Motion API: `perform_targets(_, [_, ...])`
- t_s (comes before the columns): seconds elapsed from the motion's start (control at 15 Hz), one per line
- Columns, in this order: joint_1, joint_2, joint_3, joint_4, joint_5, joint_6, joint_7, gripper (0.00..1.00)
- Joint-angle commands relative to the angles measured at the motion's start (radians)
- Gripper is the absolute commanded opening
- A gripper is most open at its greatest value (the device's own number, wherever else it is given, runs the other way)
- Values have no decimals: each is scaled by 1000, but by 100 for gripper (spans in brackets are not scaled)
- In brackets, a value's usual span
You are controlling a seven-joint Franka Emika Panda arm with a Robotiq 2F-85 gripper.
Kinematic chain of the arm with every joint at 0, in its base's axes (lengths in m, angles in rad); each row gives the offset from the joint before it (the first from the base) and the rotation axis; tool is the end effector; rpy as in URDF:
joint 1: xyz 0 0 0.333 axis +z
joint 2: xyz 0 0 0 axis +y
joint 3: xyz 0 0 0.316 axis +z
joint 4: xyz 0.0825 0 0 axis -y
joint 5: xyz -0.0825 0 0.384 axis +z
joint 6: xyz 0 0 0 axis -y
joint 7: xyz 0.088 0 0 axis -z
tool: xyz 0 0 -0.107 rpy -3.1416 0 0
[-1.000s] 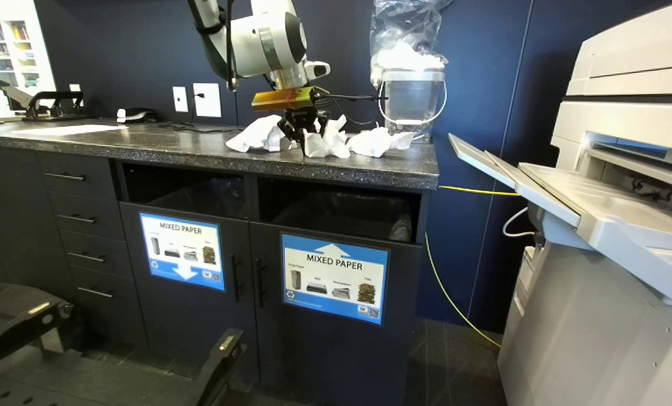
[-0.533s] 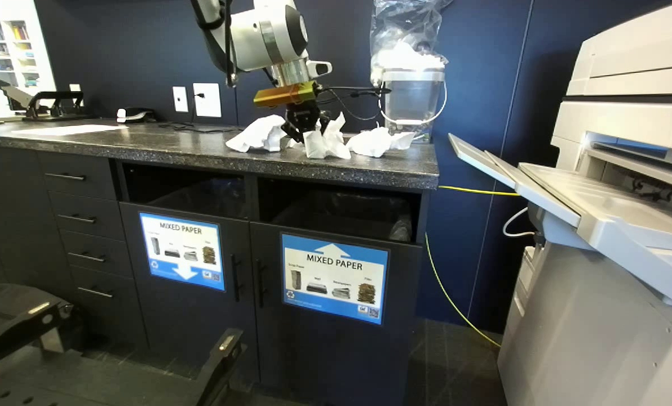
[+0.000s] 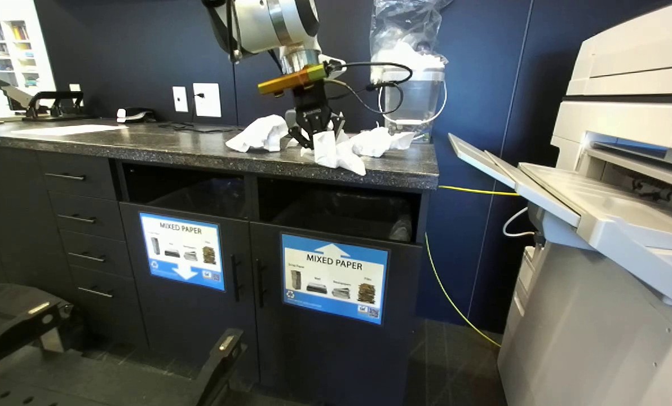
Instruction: Pick up two pieces of paper from the countertop and put them in the right bin.
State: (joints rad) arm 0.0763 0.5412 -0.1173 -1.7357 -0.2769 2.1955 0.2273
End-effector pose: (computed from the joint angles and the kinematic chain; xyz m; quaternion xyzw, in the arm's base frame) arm 0.6588 -0.0298 0.2649 0.9887 -0.0406 -0.0271 0.1420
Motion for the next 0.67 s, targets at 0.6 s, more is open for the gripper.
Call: perform_targets(0.6, [-121, -481, 60, -595, 321, 64, -231, 6])
